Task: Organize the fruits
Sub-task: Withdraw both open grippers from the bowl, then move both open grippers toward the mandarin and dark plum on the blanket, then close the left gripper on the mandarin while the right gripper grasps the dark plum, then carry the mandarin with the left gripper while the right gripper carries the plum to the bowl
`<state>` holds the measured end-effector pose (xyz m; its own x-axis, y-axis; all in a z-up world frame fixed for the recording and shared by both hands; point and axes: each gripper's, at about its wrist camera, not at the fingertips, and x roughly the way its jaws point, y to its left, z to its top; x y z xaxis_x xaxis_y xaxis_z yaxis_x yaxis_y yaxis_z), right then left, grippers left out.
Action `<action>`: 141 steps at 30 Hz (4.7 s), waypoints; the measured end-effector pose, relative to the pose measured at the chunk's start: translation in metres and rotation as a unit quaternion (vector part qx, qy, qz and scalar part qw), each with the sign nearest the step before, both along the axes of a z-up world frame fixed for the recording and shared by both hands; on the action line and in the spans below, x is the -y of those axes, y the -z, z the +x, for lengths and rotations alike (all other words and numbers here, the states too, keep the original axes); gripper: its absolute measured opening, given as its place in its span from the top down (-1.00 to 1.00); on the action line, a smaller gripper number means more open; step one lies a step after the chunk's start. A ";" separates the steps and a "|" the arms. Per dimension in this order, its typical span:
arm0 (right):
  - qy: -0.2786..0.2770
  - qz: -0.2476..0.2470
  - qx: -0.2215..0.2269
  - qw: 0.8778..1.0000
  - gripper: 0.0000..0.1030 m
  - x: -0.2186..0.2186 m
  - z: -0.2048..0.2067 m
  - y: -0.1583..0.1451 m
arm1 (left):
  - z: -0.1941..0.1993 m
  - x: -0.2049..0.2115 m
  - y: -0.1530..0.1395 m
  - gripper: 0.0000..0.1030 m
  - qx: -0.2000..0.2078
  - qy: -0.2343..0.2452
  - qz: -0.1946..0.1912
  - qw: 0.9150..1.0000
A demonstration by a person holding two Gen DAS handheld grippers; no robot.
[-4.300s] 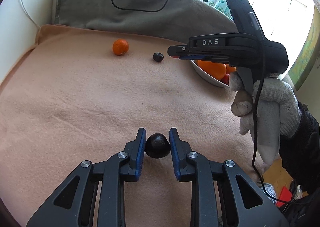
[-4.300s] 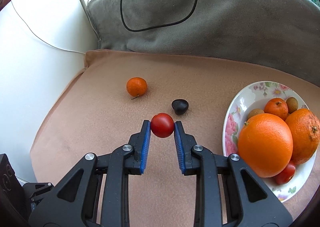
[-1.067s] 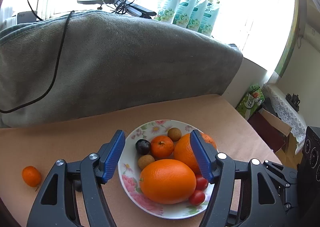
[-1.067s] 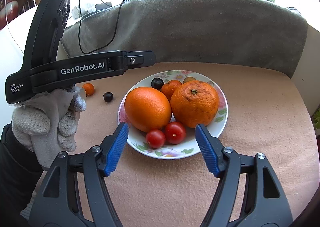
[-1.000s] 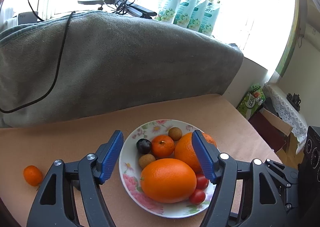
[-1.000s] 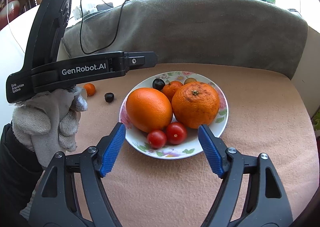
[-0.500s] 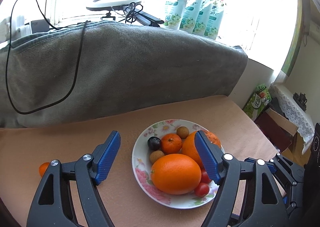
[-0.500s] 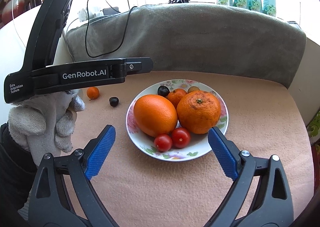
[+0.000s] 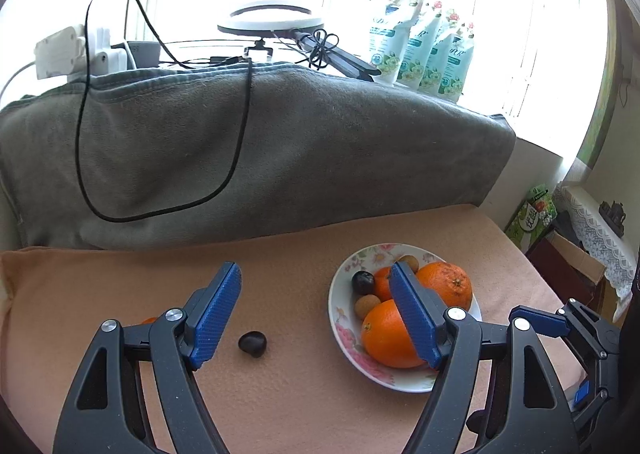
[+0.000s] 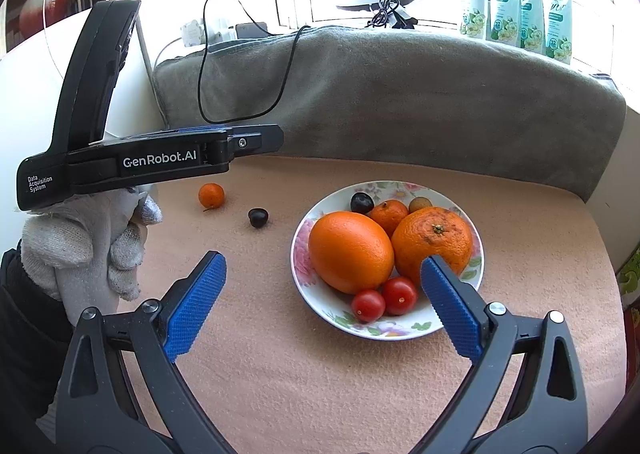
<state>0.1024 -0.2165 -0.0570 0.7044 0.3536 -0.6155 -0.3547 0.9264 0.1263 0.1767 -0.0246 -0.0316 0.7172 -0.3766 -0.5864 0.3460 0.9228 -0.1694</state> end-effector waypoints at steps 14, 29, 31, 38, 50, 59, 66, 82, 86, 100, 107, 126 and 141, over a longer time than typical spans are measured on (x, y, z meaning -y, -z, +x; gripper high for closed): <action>-0.053 -0.002 0.001 0.999 -0.93 -0.046 0.014 -0.005 | 0.003 -0.081 0.008 -0.49 -0.005 -0.071 -0.016 0.997; -0.093 -0.003 -0.042 0.995 -0.65 -0.076 0.057 0.012 | 0.002 -0.132 0.047 -0.44 -0.051 -0.106 -0.036 0.992; -0.102 -0.012 -0.049 0.994 -0.49 -0.083 0.062 0.017 | 0.005 -0.133 0.052 -0.30 -0.058 -0.105 -0.040 0.992; -0.127 -0.040 -0.061 0.989 -0.26 -0.103 0.073 0.030 | 0.013 -0.132 0.065 -0.22 -0.072 -0.095 -0.045 0.992; -0.130 -0.064 -0.078 0.986 -0.02 -0.120 0.096 0.045 | 0.017 -0.130 0.075 -0.14 -0.081 -0.090 -0.049 0.991; -0.133 -0.081 -0.090 0.984 0.08 -0.130 0.101 0.059 | 0.021 -0.125 0.079 -0.03 -0.087 -0.083 -0.048 0.992; -0.129 -0.085 -0.093 0.984 0.21 -0.133 0.108 0.068 | 0.022 -0.123 0.081 -0.02 -0.087 -0.079 -0.046 0.992; -0.129 -0.091 -0.095 0.983 0.23 -0.141 0.113 0.074 | 0.025 -0.119 0.089 0.06 -0.096 -0.072 -0.044 0.992; -0.125 -0.092 -0.096 0.983 0.25 -0.141 0.114 0.076 | 0.027 -0.116 0.091 0.08 -0.098 -0.070 -0.042 0.992; -0.119 -0.101 -0.106 0.982 0.31 -0.145 0.124 0.087 | 0.037 -0.111 0.098 0.20 -0.114 -0.067 -0.035 0.991; -0.118 -0.106 -0.108 0.981 0.35 -0.151 0.130 0.092 | 0.040 -0.111 0.101 0.31 -0.120 -0.068 -0.038 0.990; -0.119 -0.080 -0.096 0.985 0.52 -0.142 0.120 0.080 | 0.034 -0.114 0.093 0.33 -0.106 -0.071 -0.043 0.991; -0.100 -0.043 -0.061 0.992 0.52 -0.100 0.086 0.037 | 0.013 -0.093 0.061 0.33 -0.074 -0.051 -0.042 0.995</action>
<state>0.1881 -0.1162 -0.0939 0.5432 0.4219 -0.7259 -0.5197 0.8480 0.1040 0.1898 0.0689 -0.0927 0.6617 -0.3582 -0.6587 0.2170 0.9324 -0.2890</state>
